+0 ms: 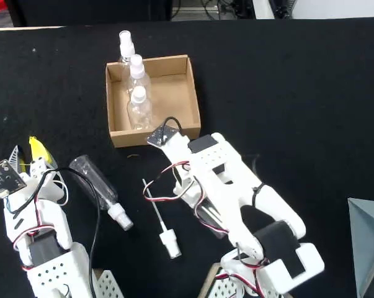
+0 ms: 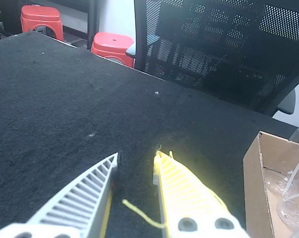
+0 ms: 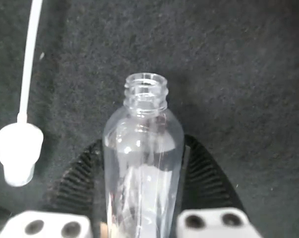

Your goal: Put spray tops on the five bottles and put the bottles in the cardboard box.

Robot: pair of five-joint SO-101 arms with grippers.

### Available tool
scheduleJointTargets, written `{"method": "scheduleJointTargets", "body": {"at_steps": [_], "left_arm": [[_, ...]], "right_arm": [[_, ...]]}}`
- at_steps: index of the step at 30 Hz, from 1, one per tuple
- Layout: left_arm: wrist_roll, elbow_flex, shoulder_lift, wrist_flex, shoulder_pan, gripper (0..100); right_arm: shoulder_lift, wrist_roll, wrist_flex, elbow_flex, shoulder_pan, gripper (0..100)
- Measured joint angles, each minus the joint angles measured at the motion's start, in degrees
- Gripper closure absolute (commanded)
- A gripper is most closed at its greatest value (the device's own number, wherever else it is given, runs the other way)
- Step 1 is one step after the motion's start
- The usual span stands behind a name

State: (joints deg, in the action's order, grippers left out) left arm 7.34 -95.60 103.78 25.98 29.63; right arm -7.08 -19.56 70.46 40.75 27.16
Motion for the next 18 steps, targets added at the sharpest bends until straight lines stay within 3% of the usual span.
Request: {"method": "scheduleJointTargets", "body": {"at_steps": [10, 18], "left_arm": [[0.0, 0.0, 0.0, 0.0, 0.0, 89], [0.0, 0.0, 0.0, 0.0, 0.0, 89]], "right_arm": [[-15.4, 0.1, 1.9, 3.7, -0.4, 94.9], [-28.9, 0.3, 1.9, 6.7, -5.4, 94.9]]}}
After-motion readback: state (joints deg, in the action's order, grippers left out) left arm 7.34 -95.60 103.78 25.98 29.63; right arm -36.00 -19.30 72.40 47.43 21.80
